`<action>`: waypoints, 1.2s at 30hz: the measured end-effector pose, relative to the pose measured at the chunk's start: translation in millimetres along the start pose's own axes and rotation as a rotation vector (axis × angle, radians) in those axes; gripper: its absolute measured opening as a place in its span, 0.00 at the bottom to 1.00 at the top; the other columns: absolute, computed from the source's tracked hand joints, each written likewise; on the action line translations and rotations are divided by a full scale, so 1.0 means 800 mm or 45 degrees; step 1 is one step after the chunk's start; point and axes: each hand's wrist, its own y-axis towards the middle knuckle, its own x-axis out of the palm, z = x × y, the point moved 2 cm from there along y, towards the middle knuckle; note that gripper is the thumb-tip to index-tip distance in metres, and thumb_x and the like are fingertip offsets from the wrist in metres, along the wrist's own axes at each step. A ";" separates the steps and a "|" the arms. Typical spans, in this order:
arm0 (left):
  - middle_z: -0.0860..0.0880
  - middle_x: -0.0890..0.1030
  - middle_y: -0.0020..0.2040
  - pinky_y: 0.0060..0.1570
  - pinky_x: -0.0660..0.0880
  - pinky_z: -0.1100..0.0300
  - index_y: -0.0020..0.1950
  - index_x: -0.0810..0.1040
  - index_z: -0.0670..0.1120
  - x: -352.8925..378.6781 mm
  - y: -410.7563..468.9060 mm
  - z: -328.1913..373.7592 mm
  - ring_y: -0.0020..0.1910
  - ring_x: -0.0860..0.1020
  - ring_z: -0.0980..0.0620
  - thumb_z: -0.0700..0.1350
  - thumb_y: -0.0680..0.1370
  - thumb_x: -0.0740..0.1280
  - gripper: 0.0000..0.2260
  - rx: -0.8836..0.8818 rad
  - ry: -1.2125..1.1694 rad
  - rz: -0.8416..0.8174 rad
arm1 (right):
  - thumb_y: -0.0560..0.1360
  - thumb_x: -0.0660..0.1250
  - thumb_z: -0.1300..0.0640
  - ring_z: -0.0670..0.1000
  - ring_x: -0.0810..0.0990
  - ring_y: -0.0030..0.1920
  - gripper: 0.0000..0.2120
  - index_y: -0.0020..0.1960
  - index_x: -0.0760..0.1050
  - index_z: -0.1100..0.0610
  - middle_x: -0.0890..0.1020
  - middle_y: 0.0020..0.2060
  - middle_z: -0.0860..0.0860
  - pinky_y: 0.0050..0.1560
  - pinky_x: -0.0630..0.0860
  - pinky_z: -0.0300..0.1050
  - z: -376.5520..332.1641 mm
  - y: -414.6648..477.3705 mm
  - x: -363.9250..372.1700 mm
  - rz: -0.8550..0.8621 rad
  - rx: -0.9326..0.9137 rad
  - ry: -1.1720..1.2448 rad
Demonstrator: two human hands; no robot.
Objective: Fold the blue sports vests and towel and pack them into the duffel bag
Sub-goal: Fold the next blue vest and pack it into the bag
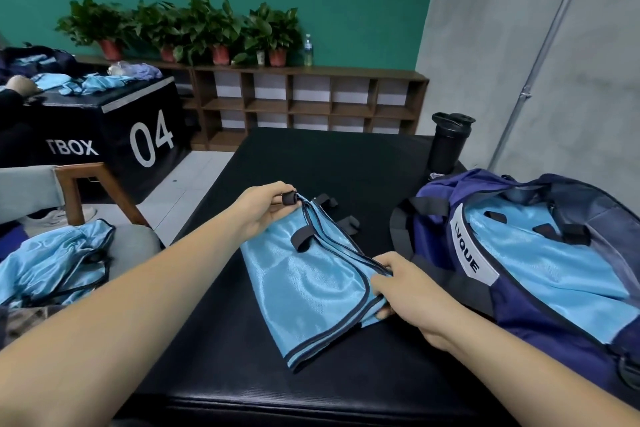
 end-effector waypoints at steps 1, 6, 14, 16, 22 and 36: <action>0.36 0.84 0.54 0.54 0.85 0.55 0.58 0.83 0.33 0.001 0.002 -0.003 0.54 0.88 0.40 0.37 0.79 0.74 0.10 -0.006 0.000 -0.003 | 0.81 0.64 0.57 0.49 0.84 0.37 0.09 0.60 0.76 0.50 0.86 0.49 0.53 0.51 0.85 0.51 0.000 0.000 -0.004 0.036 -0.019 -0.100; 0.41 0.78 0.59 0.58 0.84 0.53 0.67 0.78 0.40 0.014 0.000 -0.017 0.58 0.87 0.41 0.41 0.82 0.72 0.14 -0.057 0.079 -0.103 | 0.85 0.61 0.53 0.53 0.83 0.58 0.28 0.82 0.58 0.50 0.80 0.64 0.54 0.61 0.78 0.50 -0.003 0.000 -0.018 0.143 -0.121 -0.614; 0.45 0.80 0.68 0.64 0.81 0.48 0.74 0.73 0.52 0.012 -0.029 0.001 0.56 0.88 0.47 0.45 0.82 0.72 0.20 0.138 0.561 -0.095 | 0.86 0.57 0.41 0.52 0.67 0.75 0.31 0.83 0.57 0.55 0.69 0.75 0.50 0.70 0.72 0.51 0.007 0.007 -0.002 0.253 -0.304 -0.835; 0.41 0.83 0.62 0.61 0.83 0.48 0.67 0.76 0.50 0.007 -0.044 0.003 0.52 0.88 0.50 0.44 0.82 0.72 0.15 0.220 0.848 -0.068 | 0.85 0.60 0.41 0.53 0.69 0.74 0.32 0.84 0.57 0.54 0.70 0.74 0.50 0.69 0.73 0.50 0.009 0.009 -0.001 0.236 -0.342 -0.882; 0.48 0.88 0.50 0.44 0.79 0.60 0.59 0.79 0.48 0.004 -0.085 -0.013 0.48 0.87 0.52 0.44 0.80 0.70 0.08 0.066 1.303 -0.108 | 0.84 0.65 0.50 0.49 0.78 0.45 0.27 0.80 0.63 0.53 0.80 0.52 0.49 0.46 0.76 0.45 0.002 0.006 0.004 0.205 -0.324 -0.764; 0.54 0.86 0.51 0.44 0.73 0.57 0.60 0.77 0.57 0.062 -0.103 -0.050 0.51 0.81 0.53 0.51 0.81 0.66 0.08 0.061 1.202 -0.079 | 0.79 0.70 0.46 0.43 0.80 0.44 0.30 0.78 0.64 0.47 0.83 0.42 0.45 0.49 0.80 0.47 -0.003 -0.019 0.002 0.101 -0.317 -0.774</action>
